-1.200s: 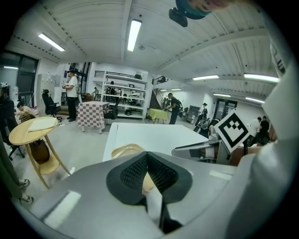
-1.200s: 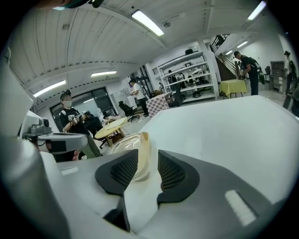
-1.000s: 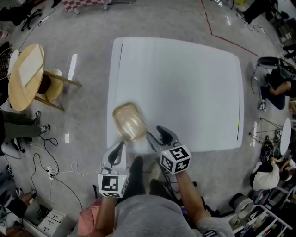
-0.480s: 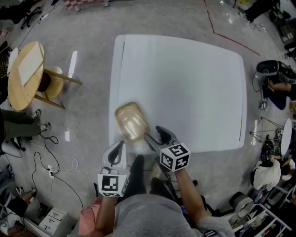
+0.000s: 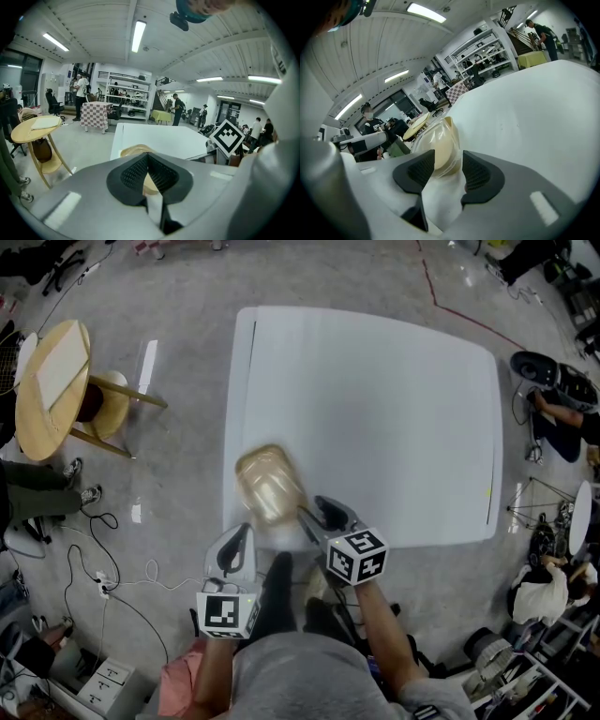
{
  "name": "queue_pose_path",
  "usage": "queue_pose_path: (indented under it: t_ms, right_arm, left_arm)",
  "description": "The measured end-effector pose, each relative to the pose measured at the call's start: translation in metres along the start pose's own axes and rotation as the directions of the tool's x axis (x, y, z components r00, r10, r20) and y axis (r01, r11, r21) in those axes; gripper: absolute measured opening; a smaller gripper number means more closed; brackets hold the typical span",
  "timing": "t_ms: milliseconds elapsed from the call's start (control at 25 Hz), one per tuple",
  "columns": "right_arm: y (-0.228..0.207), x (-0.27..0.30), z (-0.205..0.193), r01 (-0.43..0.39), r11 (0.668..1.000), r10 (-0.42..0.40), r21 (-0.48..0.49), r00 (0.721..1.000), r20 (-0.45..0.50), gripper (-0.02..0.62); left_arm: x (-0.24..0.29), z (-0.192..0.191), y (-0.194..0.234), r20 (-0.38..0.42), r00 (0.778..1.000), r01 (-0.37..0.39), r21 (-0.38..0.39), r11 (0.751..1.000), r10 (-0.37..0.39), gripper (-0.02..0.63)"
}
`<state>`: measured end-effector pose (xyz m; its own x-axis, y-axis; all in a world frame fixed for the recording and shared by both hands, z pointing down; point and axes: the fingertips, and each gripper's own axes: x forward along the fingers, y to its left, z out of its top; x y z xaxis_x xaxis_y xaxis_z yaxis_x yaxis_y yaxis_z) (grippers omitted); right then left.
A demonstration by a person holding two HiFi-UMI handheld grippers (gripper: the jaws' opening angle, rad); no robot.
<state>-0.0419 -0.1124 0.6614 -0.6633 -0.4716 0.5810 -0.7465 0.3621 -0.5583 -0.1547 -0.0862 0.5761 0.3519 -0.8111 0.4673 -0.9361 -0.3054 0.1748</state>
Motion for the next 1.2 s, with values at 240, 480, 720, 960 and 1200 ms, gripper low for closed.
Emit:
queue_pose_path:
  t_ms: [240, 480, 720, 960, 1200]
  right_arm:
    - [0.002, 0.001, 0.000, 0.014, 1.000, -0.014, 0.001, 1.000, 0.005, 0.155]
    - [0.003, -0.002, 0.003, 0.041, 0.999, -0.041, -0.004, 0.999, 0.020, 0.117]
    - [0.003, -0.005, 0.007, 0.049, 0.999, -0.050, 0.021, 0.998, 0.035, 0.073]
    - [0.009, -0.014, 0.017, 0.041, 0.999, -0.043, 0.026, 0.997, 0.070, 0.057]
    - [0.024, -0.027, 0.027, 0.009, 1.000, -0.011, 0.019, 0.993, 0.119, 0.046]
  left_arm:
    - [-0.003, 0.000, 0.005, 0.001, 1.000, -0.007, -0.001, 1.000, 0.007, 0.011]
    - [-0.007, 0.003, 0.009, 0.011, 1.000, -0.013, 0.000, 1.000, 0.013, 0.011]
    - [-0.008, 0.005, 0.010, 0.017, 1.000, -0.012, -0.003, 1.000, 0.012, 0.011]
    - [-0.012, 0.013, 0.008, 0.033, 0.999, -0.012, 0.004, 1.000, 0.012, 0.011]
    - [-0.022, 0.018, 0.005, 0.048, 0.999, -0.019, 0.012, 1.000, 0.018, 0.011]
